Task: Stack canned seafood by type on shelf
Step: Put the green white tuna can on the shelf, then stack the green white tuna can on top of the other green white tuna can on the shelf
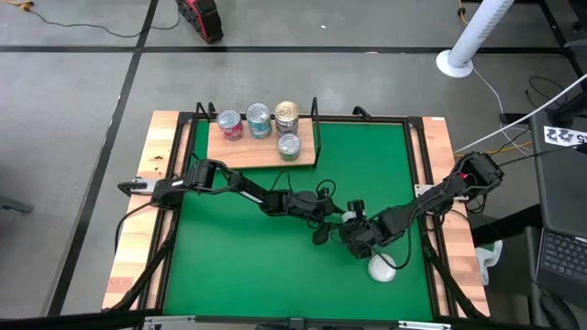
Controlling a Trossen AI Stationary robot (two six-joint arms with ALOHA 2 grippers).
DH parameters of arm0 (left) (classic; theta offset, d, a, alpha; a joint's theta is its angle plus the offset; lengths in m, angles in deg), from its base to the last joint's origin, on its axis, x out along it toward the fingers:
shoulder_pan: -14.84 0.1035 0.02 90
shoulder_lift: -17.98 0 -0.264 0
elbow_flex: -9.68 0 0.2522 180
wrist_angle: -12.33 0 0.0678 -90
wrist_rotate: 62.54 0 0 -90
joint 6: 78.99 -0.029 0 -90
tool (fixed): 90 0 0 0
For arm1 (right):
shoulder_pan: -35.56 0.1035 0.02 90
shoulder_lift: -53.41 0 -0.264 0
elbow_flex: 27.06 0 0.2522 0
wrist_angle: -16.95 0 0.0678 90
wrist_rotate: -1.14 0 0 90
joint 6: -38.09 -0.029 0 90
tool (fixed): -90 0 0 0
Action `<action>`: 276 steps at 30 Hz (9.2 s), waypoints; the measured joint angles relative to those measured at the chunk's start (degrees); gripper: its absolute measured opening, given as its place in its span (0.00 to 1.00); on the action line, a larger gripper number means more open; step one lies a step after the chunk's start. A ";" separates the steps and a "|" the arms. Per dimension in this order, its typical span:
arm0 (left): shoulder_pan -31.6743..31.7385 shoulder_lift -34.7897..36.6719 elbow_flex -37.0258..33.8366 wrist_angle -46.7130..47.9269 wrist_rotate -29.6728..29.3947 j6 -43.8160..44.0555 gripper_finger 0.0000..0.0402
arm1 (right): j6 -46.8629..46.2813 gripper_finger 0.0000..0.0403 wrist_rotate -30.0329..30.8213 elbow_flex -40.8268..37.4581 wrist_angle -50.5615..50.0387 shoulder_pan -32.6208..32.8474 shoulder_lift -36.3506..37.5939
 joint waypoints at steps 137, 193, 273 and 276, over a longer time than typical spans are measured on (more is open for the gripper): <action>-7.10 50.27 -14.28 71.09 -40.74 63.46 0.31 | -1.30 0.01 7.28 9.92 -31.91 -1.25 0.04; 10.93 50.16 -43.17 37.69 -55.56 93.48 0.52 | 4.72 0.01 8.29 9.92 -22.70 -1.28 0.04; -3.39 42.64 -38.71 -4.36 -27.84 14.46 0.59 | -48.27 0.14 -35.00 9.92 -35.31 11.18 2.86; -3.39 42.64 -38.71 -4.15 -27.83 12.78 0.59 | -51.26 0.26 -37.80 9.92 -34.63 11.20 2.86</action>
